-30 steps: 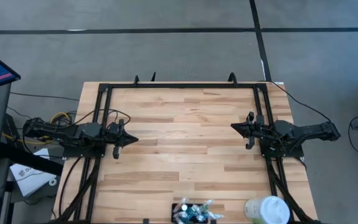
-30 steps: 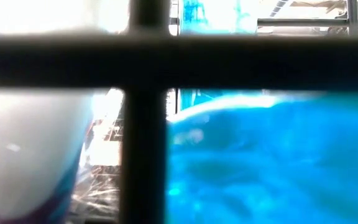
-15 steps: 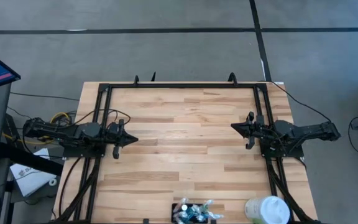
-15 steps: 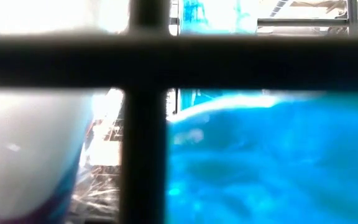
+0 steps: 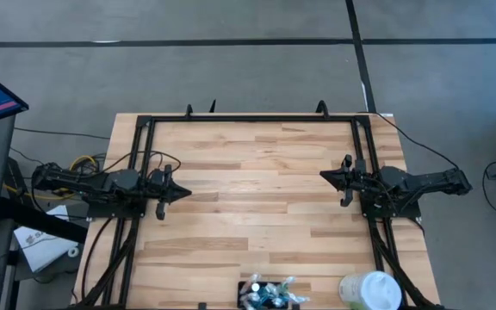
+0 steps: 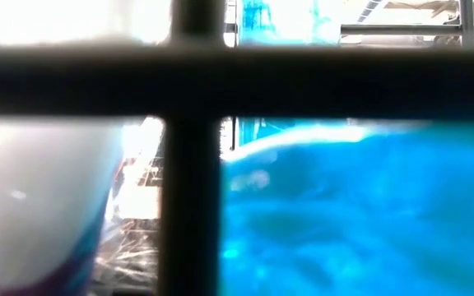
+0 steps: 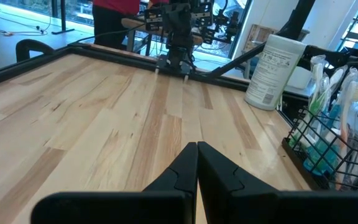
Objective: Pick & Place toothbrushing station
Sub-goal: Return to Home Position
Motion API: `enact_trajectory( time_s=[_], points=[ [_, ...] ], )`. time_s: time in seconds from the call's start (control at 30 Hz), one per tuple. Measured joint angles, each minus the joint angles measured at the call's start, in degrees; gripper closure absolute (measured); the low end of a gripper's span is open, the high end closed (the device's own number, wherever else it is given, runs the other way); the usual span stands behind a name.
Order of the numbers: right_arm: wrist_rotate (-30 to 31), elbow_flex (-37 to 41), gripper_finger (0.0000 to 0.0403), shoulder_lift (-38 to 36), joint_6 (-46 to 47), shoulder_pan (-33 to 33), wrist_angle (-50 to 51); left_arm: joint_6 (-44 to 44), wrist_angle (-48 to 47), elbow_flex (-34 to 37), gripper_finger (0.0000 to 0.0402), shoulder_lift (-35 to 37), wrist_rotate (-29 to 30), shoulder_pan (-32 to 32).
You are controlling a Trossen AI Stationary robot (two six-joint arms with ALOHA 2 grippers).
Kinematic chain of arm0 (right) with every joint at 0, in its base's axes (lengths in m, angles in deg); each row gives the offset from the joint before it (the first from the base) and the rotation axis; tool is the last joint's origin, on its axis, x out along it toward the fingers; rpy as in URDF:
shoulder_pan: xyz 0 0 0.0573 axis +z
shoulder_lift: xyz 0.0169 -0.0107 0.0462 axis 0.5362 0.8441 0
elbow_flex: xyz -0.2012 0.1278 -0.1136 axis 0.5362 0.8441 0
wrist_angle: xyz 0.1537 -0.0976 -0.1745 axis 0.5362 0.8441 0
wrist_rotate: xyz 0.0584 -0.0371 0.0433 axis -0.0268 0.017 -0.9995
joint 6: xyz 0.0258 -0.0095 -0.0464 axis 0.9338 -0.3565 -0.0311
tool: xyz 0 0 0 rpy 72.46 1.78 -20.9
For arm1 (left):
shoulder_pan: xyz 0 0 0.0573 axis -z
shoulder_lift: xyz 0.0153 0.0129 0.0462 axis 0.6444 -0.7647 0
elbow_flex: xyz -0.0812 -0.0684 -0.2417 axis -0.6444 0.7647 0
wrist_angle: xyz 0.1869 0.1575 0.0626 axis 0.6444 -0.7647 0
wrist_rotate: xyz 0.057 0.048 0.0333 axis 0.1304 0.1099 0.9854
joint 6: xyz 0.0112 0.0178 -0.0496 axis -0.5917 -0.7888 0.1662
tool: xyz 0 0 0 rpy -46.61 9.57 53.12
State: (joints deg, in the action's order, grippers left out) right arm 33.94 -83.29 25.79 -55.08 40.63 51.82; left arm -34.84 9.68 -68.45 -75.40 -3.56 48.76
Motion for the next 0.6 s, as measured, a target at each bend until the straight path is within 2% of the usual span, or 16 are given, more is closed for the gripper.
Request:
enact_trajectory(
  time_s=[0.6],
  points=[
    [0.0,0.0,0.0403,0.0,0.0,0.0,0.0,0.0,0.8,0.0,0.0399,0.0,0.2,0.0]
  ],
)
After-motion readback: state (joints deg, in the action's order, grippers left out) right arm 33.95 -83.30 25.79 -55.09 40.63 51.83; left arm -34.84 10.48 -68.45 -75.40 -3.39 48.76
